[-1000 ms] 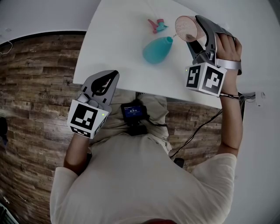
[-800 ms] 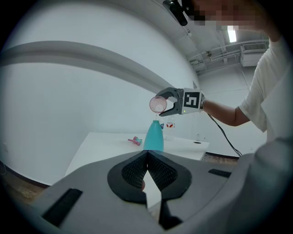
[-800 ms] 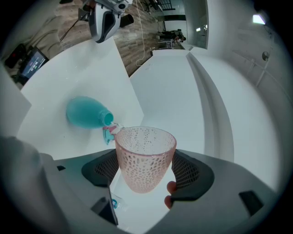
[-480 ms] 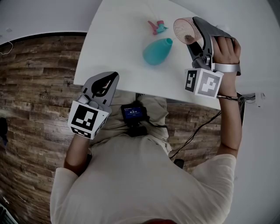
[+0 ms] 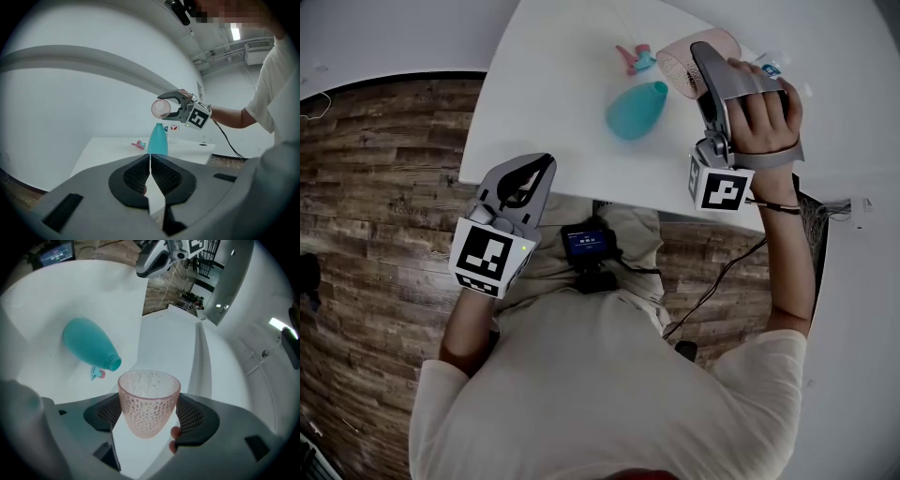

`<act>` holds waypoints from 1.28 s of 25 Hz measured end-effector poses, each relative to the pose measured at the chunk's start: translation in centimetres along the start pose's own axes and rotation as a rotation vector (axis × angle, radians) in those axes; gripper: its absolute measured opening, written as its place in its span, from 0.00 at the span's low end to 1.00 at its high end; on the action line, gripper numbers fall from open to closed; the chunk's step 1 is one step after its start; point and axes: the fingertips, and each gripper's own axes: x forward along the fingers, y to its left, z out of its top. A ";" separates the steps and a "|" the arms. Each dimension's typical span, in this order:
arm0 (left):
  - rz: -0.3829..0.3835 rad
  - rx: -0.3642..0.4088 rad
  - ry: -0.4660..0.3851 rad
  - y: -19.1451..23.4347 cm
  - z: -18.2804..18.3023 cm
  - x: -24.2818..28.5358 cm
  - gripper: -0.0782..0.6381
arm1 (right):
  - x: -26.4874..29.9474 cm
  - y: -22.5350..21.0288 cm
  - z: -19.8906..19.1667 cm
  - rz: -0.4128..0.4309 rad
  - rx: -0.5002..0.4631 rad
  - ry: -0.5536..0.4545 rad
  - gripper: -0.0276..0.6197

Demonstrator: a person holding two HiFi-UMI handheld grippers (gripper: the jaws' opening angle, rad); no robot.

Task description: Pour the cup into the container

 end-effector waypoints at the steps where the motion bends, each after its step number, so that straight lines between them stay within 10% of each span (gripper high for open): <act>1: 0.001 0.006 -0.001 -0.1 0.1 0.0 0.13 | 0.0 0.2 0.2 -0.005 -0.002 -0.005 0.60; 12: 0.015 0.035 -0.006 -0.5 0.5 0.5 0.13 | -0.9 2.1 -3.2 0.035 0.348 0.060 0.60; 24: 0.045 0.063 -0.039 -0.7 1.3 1.7 0.13 | -2.7 8.4 -8.5 0.290 1.258 0.054 0.60; 32: 0.063 0.081 -0.033 -0.9 1.5 2.7 0.13 | -3.8 11.2 -9.6 0.309 1.469 0.045 0.60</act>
